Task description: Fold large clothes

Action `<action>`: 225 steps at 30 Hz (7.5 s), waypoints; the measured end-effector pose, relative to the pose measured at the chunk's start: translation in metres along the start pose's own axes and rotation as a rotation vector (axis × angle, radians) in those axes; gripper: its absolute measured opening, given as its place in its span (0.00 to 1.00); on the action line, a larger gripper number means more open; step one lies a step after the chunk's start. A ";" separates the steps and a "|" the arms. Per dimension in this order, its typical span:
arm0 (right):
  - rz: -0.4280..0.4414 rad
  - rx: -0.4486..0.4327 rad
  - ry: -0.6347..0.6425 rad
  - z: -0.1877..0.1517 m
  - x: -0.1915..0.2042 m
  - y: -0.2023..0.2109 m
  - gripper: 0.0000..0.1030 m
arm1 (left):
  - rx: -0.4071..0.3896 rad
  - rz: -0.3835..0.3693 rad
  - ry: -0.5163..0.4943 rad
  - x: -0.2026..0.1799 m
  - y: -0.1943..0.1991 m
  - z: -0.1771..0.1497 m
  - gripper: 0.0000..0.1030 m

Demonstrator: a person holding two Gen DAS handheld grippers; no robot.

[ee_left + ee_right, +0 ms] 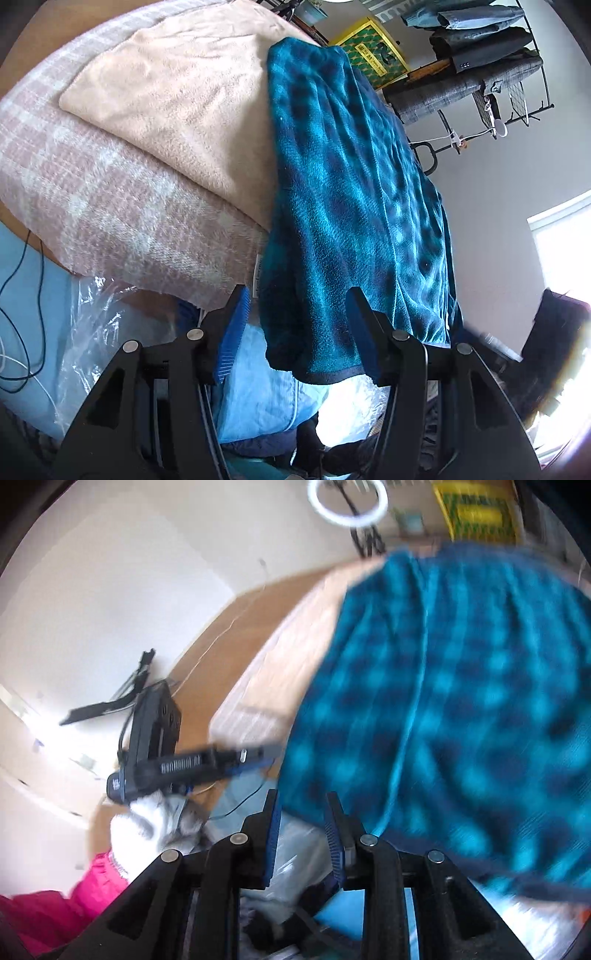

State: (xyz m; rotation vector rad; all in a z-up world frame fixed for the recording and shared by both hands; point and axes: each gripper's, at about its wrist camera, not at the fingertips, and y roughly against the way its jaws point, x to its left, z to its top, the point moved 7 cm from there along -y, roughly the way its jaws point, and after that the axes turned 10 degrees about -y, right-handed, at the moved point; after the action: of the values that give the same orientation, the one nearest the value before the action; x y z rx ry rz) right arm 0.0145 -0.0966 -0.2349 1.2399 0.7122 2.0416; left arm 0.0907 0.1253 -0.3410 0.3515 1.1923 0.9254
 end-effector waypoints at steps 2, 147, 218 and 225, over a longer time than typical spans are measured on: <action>-0.019 -0.019 0.010 0.018 -0.005 0.002 0.25 | 0.003 -0.007 0.005 0.000 -0.003 -0.001 0.53; -0.117 -0.140 -0.199 0.356 -0.227 -0.107 0.49 | 0.259 -0.102 -0.588 -0.229 -0.145 -0.006 0.05; -0.051 0.034 -0.122 0.095 -0.182 0.030 0.47 | 0.033 -0.076 -0.766 -0.265 -0.071 -0.040 0.05; -0.080 0.090 -0.093 0.091 -0.181 -0.006 0.04 | 0.134 -0.064 -0.768 -0.254 -0.110 -0.057 0.05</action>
State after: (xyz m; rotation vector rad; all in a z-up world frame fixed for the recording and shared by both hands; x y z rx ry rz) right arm 0.1621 -0.2177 -0.3035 1.3265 0.8042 1.8930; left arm 0.0683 -0.1488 -0.2749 0.6977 0.5500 0.5641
